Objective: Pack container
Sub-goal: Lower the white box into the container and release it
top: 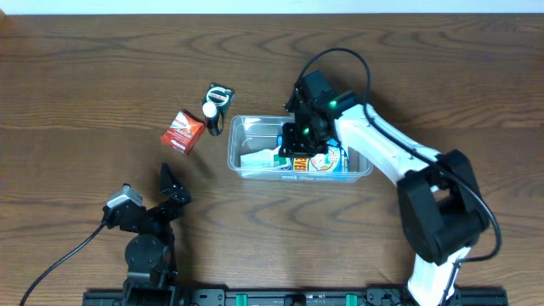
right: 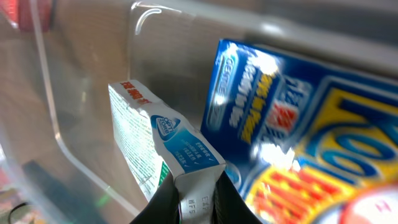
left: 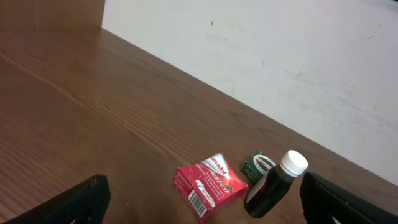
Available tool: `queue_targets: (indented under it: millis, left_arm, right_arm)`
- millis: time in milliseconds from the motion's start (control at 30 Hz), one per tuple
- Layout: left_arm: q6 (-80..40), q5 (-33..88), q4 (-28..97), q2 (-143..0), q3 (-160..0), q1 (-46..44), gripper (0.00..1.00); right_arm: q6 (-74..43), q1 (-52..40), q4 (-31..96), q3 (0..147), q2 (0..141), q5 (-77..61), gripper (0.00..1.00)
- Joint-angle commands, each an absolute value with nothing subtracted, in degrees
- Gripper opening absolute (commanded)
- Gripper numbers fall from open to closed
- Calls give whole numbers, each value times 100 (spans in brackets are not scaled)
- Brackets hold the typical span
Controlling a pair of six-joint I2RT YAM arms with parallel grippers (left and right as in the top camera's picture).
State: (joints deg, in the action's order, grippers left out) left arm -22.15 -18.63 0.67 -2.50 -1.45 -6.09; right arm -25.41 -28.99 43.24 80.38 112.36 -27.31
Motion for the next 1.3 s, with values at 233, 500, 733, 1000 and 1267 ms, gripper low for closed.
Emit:
queue_targets:
  millis: [233, 500, 733, 1000, 1267]
  left_arm:
    - [-2123, -1979, 255, -211, -23, -580, 98]
    - [-2123, -1979, 255, -209, -23, -580, 98]
    - [-2123, -1979, 255, -211, -23, -580, 98]
    - [-2123, -1979, 255, -211, -23, -580, 98]
    - [-2123, -1979, 255, -211, -23, -580, 98]
  right_arm:
    - [-2303, -2637, 4993, 8018, 10092, -2480, 9]
    - [-2215, -2436, 5784, 8016, 9848, -1603, 9]
    - [-2222, -2416, 5911, 8007, 9856, -1068, 9]
    - [-2224, -2416, 5918, 7970, 9856, -701, 10]
    - [-2224, -2416, 5911, 7824, 9856, -633, 12]
